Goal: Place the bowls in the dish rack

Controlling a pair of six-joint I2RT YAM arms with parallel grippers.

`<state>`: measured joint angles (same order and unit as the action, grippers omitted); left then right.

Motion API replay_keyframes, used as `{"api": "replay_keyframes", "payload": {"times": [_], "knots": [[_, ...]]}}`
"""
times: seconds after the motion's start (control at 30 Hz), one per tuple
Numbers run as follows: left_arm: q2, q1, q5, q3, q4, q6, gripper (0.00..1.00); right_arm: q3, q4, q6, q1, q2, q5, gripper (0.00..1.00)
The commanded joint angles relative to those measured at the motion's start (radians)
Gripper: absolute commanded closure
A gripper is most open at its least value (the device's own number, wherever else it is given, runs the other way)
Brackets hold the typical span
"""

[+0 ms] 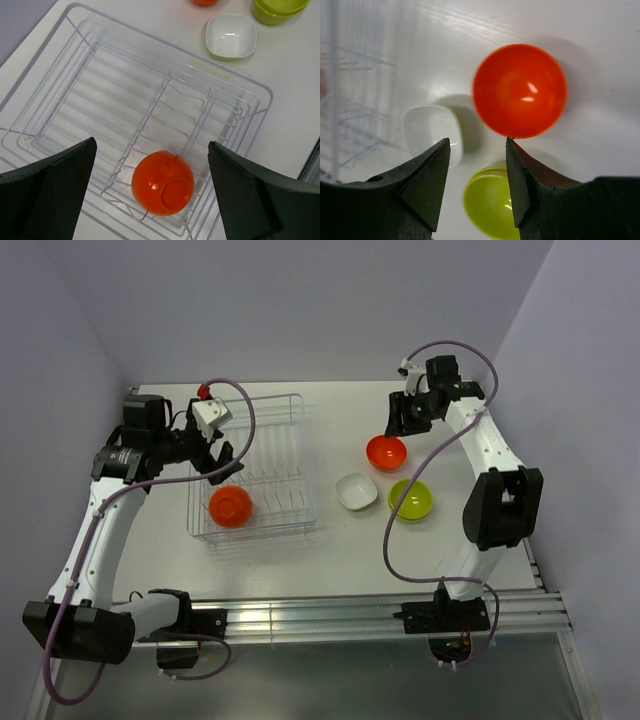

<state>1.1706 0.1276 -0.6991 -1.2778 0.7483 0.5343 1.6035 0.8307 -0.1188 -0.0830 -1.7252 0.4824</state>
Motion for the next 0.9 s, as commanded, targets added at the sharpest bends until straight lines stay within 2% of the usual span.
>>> {"api": "replay_keyframes", "payload": {"times": [0.0,0.23,0.43,0.73,0.87], "knots": [[-0.037,-0.002,-0.010,0.034,-0.121,-0.149,0.00,0.081,-0.036,0.022,0.015,-0.100,-0.191,0.44],[-0.072,-0.002,-0.017,0.070,-0.158,-0.157,0.01,0.128,-0.077,0.007,0.045,-0.227,-0.313,0.42],[-0.074,-0.002,-0.019,0.080,-0.162,-0.162,0.01,0.134,-0.090,-0.007,0.052,-0.295,-0.341,0.42],[-0.109,-0.002,-0.026,0.138,-0.217,-0.126,0.01,0.107,-0.081,-0.019,0.052,-0.358,-0.304,0.51],[-0.098,-0.002,-0.043,0.135,-0.191,-0.082,0.00,0.096,-0.079,-0.024,0.052,-0.381,-0.288,0.56]]}}
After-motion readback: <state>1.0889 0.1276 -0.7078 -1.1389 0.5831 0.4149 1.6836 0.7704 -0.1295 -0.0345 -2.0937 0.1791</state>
